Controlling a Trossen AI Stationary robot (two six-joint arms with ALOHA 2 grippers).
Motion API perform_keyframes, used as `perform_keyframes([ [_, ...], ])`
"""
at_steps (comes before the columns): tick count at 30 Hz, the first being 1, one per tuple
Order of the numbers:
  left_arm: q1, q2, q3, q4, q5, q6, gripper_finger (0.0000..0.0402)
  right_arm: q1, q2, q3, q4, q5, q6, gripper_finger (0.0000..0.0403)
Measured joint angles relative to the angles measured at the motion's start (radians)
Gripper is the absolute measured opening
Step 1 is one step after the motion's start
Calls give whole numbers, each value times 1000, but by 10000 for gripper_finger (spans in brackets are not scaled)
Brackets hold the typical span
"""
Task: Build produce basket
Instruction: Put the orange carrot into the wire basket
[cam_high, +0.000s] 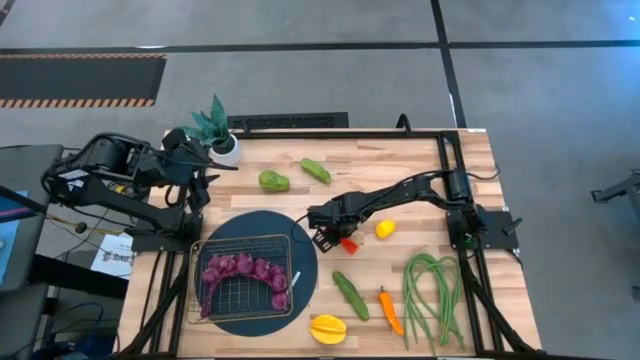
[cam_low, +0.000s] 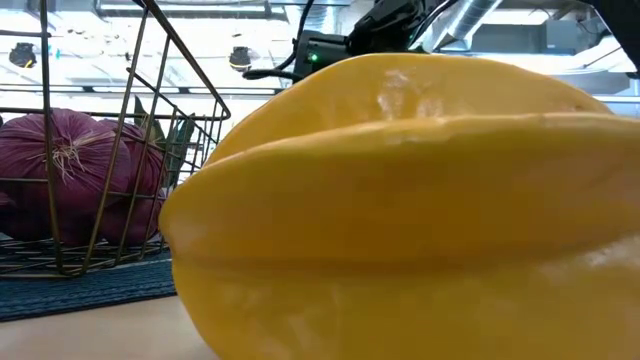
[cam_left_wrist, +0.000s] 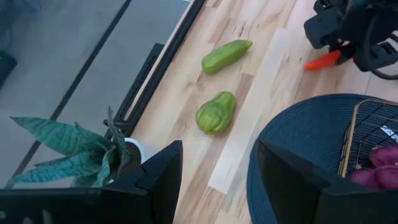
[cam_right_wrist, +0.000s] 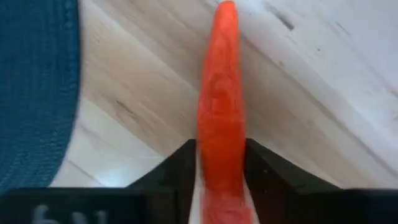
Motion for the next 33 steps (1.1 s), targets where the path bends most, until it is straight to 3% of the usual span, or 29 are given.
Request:
perform_keyframes([
  [6, 0, 0, 0, 1, -19, -16, 192, -25, -66, 35, -31, -25, -89, 23],
  [12, 0, 0, 0, 73, -63, 1, 192, -57, -219, 124, -107, 87, -159, 22],
  [17, 0, 0, 0, 341, -90, 149, 192, -50, -397, 217, -94, 289, -279, 22],
  [20, 0, 0, -1, 578, -24, 300, 192, -24, -495, 269, -66, 433, -369, 22],
  [25, 14, 1, -37, 1015, 197, 519, 192, 58, -622, 299, 51, 580, -578, 22],
  [30, 99, 62, -66, 1215, 345, 570, 192, 132, -682, 298, 106, 630, -722, 22],
  [33, 173, 142, -70, 1288, 502, 530, 192, 154, -692, 298, 108, 632, -782, 22],
])
